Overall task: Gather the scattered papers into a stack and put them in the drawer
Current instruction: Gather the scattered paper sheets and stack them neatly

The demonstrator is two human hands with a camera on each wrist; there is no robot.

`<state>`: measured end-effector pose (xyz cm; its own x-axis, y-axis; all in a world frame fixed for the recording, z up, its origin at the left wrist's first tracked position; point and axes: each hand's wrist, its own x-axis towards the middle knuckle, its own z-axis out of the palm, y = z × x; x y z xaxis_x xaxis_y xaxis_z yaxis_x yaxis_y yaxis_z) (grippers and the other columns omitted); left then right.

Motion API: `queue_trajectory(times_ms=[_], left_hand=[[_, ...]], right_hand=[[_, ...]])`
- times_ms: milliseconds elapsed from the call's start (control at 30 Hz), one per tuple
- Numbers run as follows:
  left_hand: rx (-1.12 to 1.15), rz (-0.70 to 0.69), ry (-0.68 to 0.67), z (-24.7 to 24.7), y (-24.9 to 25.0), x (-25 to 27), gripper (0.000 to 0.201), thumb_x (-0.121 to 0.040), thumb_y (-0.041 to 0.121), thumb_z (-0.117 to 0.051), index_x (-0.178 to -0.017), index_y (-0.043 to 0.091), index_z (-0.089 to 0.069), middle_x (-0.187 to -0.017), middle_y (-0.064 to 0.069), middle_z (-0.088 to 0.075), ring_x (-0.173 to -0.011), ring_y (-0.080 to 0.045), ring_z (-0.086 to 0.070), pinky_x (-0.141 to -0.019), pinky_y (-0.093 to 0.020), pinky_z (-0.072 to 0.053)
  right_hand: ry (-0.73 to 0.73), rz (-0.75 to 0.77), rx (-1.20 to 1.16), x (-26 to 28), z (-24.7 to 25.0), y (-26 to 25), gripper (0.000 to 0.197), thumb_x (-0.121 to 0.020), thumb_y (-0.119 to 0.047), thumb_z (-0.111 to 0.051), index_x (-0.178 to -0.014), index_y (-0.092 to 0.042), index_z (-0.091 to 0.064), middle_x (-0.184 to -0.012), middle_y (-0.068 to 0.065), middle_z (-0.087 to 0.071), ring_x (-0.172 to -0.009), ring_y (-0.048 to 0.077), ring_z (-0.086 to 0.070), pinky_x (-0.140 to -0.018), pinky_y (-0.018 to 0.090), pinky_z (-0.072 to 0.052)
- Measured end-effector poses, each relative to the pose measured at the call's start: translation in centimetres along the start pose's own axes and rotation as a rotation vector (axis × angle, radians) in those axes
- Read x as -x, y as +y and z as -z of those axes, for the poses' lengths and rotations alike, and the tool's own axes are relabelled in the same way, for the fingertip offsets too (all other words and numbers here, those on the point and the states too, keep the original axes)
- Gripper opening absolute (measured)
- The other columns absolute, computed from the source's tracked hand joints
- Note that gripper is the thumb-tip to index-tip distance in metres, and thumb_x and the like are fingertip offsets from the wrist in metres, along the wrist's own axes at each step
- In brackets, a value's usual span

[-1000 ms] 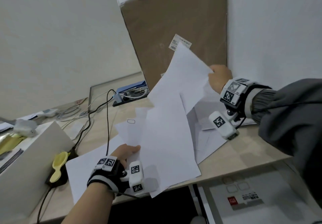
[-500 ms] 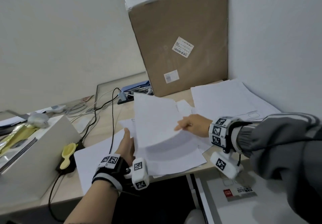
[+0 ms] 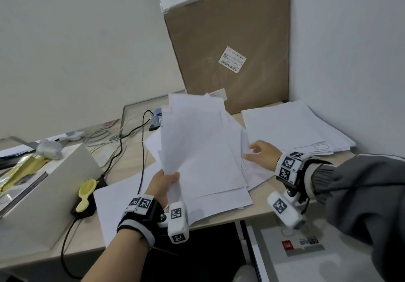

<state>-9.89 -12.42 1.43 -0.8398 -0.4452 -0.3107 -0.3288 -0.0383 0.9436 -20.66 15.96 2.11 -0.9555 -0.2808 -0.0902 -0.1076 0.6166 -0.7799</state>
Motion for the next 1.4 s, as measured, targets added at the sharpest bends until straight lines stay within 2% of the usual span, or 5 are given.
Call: queue_trajectory(times_ms=[167, 533, 833, 1167, 1400], left_hand=[[0.058, -0.155, 0.057, 1.0, 1.6, 0.2, 0.02, -0.094, -0.001, -0.05, -0.113, 0.001, -0.057, -0.103, -0.021, -0.063, -0.097, -0.035, -0.058, -0.098, -0.054, -0.043], [0.329, -0.268, 0.088, 2.8, 4.5, 1.1, 0.036, -0.096, 0.001, -0.049, -0.132, -0.001, -0.048, -0.125, -0.025, -0.059, -0.113, -0.042, -0.059, -0.099, -0.057, -0.044], [0.228, -0.141, 0.004, 2.7, 2.5, 1.0, 0.035, -0.096, 0.0, -0.048, -0.13, 0.004, -0.051, -0.116, -0.021, -0.063, -0.1, -0.037, -0.061, -0.09, -0.051, -0.048], [0.084, 0.068, 0.182, 4.0, -1.7, -1.8, 0.041, -0.093, 0.0, -0.05, -0.134, 0.002, -0.047, -0.127, -0.023, -0.058, -0.116, -0.043, -0.054, -0.105, -0.059, -0.037], [0.061, 0.159, 0.022, -0.3, -0.5, 0.5, 0.019, -0.101, 0.011, -0.044, -0.112, -0.002, -0.054, -0.097, -0.019, -0.061, -0.087, -0.032, -0.059, -0.079, -0.041, -0.049]], right_hand=[[0.008, -0.167, -0.308, -1.3, 1.7, -1.4, 0.079, -0.077, -0.047, -0.071, -0.14, -0.013, -0.036, -0.139, 0.009, -0.043, -0.117, 0.026, -0.05, -0.087, 0.034, -0.05], [0.1, -0.076, -0.41, -2.5, 2.2, -4.7, 0.089, -0.076, -0.051, -0.071, -0.144, -0.012, -0.029, -0.143, 0.007, -0.04, -0.128, 0.027, -0.044, -0.101, 0.039, -0.043], [0.115, -0.061, -0.427, -2.0, 6.3, -3.7, 0.018, -0.088, -0.015, -0.063, -0.071, -0.013, -0.057, -0.075, 0.004, -0.062, -0.06, 0.011, -0.057, -0.054, 0.02, -0.039], [0.594, -0.179, -0.636, -1.5, 7.8, -2.1, 0.019, -0.087, -0.013, -0.044, -0.07, -0.017, -0.05, -0.034, -0.011, -0.056, -0.035, 0.008, -0.051, -0.044, 0.02, -0.036], [0.372, -0.211, -0.974, -0.1, 2.8, -4.5, 0.023, -0.091, 0.005, -0.036, -0.07, -0.004, -0.041, -0.035, 0.003, -0.057, -0.03, 0.01, -0.058, -0.03, 0.014, -0.04]])
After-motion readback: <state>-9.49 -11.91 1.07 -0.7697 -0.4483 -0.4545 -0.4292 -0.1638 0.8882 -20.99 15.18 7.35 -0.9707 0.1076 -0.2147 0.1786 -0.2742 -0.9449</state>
